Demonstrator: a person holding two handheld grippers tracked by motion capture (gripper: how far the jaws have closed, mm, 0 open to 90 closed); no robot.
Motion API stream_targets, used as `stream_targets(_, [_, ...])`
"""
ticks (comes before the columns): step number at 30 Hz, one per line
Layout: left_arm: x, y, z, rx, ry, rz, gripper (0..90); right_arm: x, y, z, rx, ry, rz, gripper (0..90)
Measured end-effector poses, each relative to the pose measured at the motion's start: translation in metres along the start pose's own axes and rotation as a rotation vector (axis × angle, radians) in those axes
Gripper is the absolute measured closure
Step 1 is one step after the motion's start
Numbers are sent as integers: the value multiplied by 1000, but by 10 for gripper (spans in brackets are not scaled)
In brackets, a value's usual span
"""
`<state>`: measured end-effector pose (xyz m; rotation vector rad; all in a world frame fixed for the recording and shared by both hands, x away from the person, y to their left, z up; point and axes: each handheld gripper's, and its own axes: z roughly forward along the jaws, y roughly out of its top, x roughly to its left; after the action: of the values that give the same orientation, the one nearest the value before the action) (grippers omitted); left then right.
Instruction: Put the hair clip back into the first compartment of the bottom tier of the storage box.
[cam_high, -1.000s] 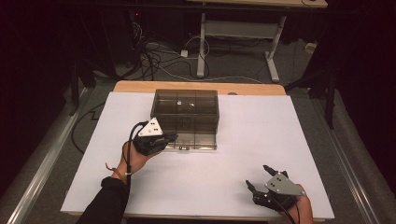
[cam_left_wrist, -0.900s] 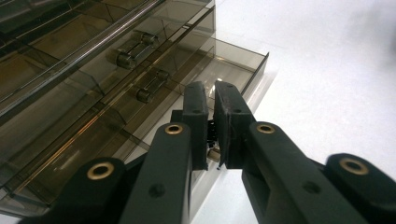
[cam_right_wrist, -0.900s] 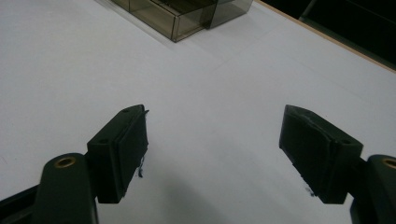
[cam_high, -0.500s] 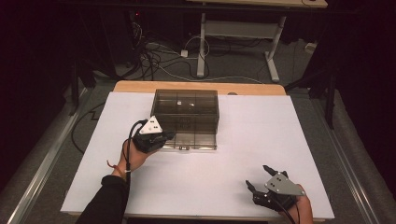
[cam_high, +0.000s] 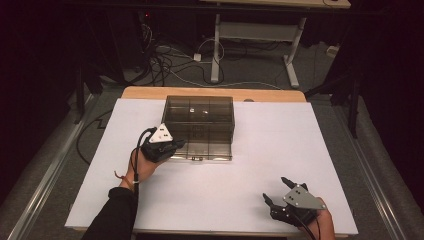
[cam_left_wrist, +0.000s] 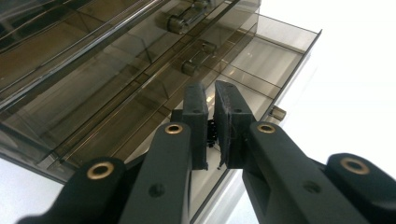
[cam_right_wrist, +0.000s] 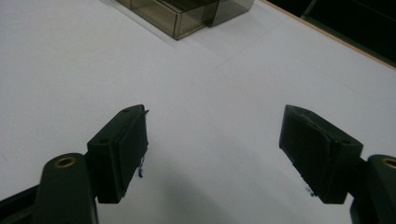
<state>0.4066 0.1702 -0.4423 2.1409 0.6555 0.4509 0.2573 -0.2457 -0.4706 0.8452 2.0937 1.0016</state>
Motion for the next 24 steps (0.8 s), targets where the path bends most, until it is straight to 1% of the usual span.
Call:
stream_targets(5, [1, -2, 1, 2, 4, -3, 807, 0, 0, 0, 1, 1, 1, 239])
stream_targets(7, [0, -3, 2, 8, 13, 1, 807, 0, 0, 0, 1, 0, 1, 239])
stream_targets(13, [1, -7, 4, 14, 13, -8, 806, 0, 0, 0, 0, 1, 0, 239])
stream_targets(16, [2, -8, 5, 9, 13, -11, 806, 0, 0, 0, 1, 1, 1, 239])
stream_targets(23, [2, -9, 6, 14, 16, -12, 803, 0, 0, 1, 2, 3, 1, 239])
stream_targets(24, [2, -9, 6, 14, 16, -12, 791, 0, 0, 1, 2, 3, 1, 239])
